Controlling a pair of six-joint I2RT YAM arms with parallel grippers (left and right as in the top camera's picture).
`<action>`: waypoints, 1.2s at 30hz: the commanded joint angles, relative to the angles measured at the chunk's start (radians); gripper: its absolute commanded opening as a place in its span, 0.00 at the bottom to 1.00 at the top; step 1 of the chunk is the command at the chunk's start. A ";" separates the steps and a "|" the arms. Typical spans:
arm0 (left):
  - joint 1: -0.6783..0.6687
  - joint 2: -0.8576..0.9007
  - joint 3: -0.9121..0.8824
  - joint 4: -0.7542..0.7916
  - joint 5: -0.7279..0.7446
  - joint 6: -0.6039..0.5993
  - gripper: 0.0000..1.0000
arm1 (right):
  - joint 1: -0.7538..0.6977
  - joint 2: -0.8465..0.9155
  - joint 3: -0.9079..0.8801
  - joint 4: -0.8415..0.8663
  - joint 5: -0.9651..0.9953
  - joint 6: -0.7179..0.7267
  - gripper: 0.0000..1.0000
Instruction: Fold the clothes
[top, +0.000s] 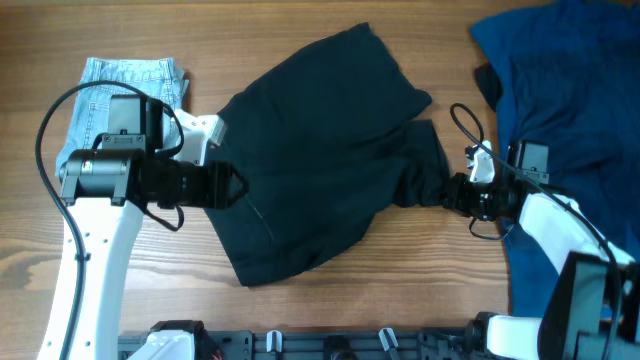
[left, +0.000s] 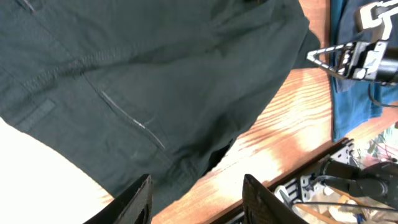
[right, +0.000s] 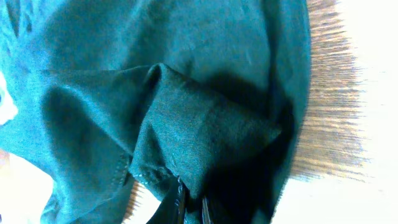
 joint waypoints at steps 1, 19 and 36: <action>-0.003 0.001 -0.009 -0.030 0.023 -0.007 0.44 | 0.003 -0.095 0.003 -0.020 0.092 0.128 0.04; -0.003 0.000 -0.519 0.054 -0.001 -0.434 0.59 | 0.003 -0.321 0.035 -0.013 0.206 0.389 0.04; -0.072 0.018 -0.679 0.415 -0.066 -0.651 0.33 | 0.003 -0.321 0.035 -0.002 0.207 0.386 0.04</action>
